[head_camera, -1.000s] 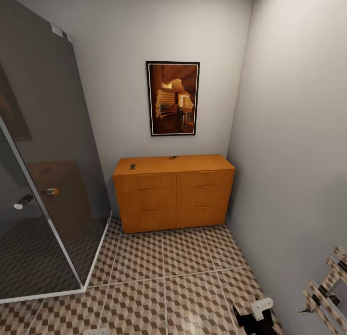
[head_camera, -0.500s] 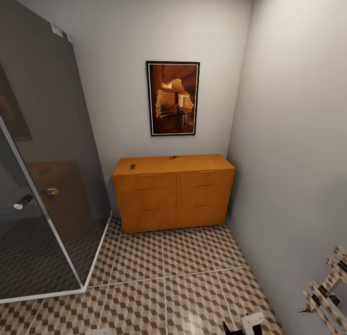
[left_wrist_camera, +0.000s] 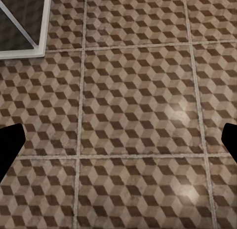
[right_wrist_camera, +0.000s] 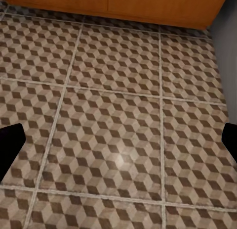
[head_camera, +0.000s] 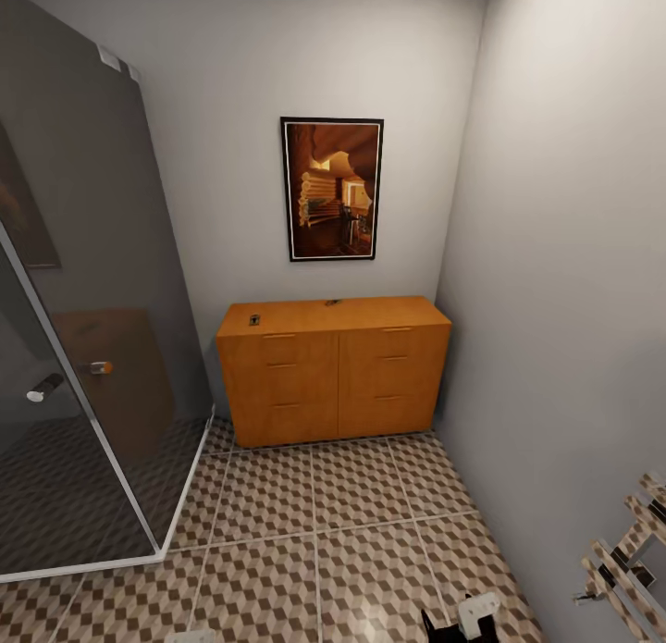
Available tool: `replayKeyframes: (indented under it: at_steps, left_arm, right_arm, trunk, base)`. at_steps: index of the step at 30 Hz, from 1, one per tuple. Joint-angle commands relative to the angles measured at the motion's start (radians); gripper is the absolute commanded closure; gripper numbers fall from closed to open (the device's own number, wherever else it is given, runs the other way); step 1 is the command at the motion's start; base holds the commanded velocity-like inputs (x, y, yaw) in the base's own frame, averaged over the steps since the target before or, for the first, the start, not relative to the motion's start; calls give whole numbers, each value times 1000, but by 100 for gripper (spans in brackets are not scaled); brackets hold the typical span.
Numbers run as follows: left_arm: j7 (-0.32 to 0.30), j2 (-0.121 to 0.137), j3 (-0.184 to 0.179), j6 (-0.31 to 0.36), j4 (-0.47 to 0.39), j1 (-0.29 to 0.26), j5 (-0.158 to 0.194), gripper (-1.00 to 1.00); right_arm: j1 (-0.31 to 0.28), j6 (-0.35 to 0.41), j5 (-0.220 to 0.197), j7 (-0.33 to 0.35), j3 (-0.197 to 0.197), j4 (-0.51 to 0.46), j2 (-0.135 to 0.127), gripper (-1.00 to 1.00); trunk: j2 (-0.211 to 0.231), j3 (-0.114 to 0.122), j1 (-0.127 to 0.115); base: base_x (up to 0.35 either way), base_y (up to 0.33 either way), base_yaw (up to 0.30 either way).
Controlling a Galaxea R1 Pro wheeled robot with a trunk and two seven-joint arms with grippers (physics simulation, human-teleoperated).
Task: Take the four mousetraps from the cabinet in the bathroom and place them on the bathroom floor. Make sure all four end up on the same floor surface, and ensure that at least two of them are either under or directly next to the same bathroom sink.
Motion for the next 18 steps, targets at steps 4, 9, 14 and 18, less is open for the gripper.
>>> replayKeyframes:
  at_steps: [4,9,14,18]
  left_arm:
    - [3,-1,-8,-5,3,-2,3,-100]
    - [3,-1,-8,-5,3,-2,3,-100]
    - [3,-1,-8,-5,3,-2,3,-100]
    - [3,-1,-8,-5,3,-2,3,-100]
  right_arm:
    - [-1,20,7,-2,-1,-22,9,-100]
    - [-1,350,5,-2,-1,-399,20,-100]
    - [-1,453,7,-4,0,-547,42,-100]
    - [-1,598,11,-24,0,-709,70,-100]
  trunk:
    - [-2,-2,1]
    - [-2,-2,1]
    - [-2,-2,1]
    - [-2,-2,1]
  base:
    - [0,0,0]
    - [0,0,0]
    - [0,0,0]
    - [0,0,0]
